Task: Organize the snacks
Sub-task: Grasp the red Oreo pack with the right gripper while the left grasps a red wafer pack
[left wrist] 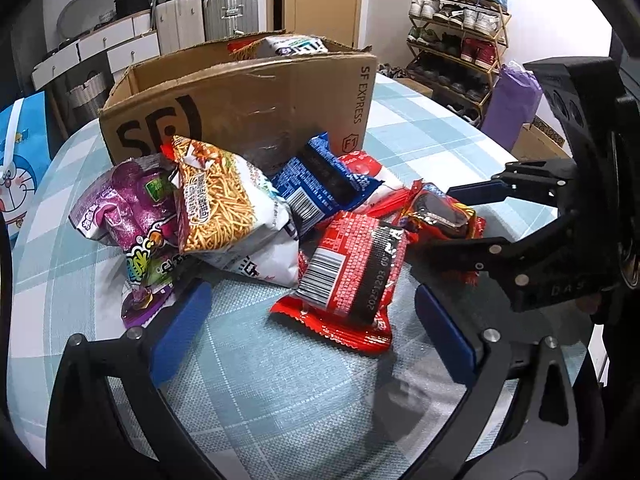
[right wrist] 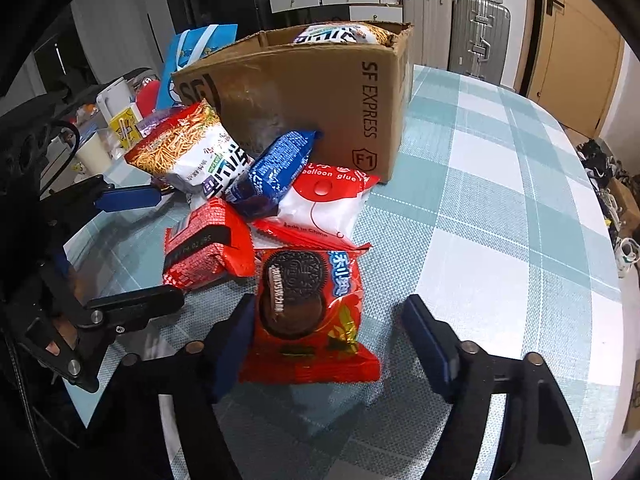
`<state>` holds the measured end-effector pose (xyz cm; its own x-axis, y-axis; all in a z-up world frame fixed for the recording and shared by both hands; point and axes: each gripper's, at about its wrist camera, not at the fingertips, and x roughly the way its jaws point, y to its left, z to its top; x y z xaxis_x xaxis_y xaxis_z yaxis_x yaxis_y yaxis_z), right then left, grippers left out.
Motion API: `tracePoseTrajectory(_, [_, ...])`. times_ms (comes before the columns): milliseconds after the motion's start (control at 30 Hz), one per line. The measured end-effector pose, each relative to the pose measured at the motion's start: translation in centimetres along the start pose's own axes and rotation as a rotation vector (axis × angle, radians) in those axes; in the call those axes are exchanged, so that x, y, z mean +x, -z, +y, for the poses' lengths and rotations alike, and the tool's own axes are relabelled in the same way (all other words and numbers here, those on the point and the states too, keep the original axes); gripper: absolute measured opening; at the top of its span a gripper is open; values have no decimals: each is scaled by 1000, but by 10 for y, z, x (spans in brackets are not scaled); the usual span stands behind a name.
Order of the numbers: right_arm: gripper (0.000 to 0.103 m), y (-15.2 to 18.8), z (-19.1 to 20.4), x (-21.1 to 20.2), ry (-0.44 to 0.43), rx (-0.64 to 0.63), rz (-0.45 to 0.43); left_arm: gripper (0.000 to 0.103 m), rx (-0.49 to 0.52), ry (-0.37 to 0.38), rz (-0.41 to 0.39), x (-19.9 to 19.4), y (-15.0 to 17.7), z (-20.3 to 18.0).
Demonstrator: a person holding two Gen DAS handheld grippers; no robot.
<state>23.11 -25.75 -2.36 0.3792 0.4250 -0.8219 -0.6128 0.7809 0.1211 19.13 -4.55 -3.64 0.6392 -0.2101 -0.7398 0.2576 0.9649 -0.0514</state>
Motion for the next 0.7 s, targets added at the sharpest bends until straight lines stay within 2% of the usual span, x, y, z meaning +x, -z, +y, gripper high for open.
tracePoseTrajectory(67, [65, 0, 1, -1, -11, -11, -5, 97, 8, 6, -6, 0, -1, -2])
tracePoseTrajectory(133, [51, 1, 3, -3, -10, -22, -12, 93, 14, 11, -11, -2, 0, -3])
tracePoseTrajectory(200, [47, 1, 5, -5, -14, -32, -24, 90, 20, 24, -21, -4, 0, -4])
tracePoseTrajectory(300, [46, 2, 6, -7, -14, -44, -27, 86, 23, 50, -23, -6, 0, -5])
tracePoseTrajectory(433, [46, 3, 7, -7, -10, -47, -28, 68, 30, 93, -11, -3, -1, -11])
tracePoseTrajectory(600, [46, 4, 6, -8, -18, -43, -27, 62, 44, 122, -23, -2, -2, -16])
tracePoseTrajectory(700, [46, 4, 6, -8, -16, -48, -28, 60, 55, 118, 0, 7, -4, -19])
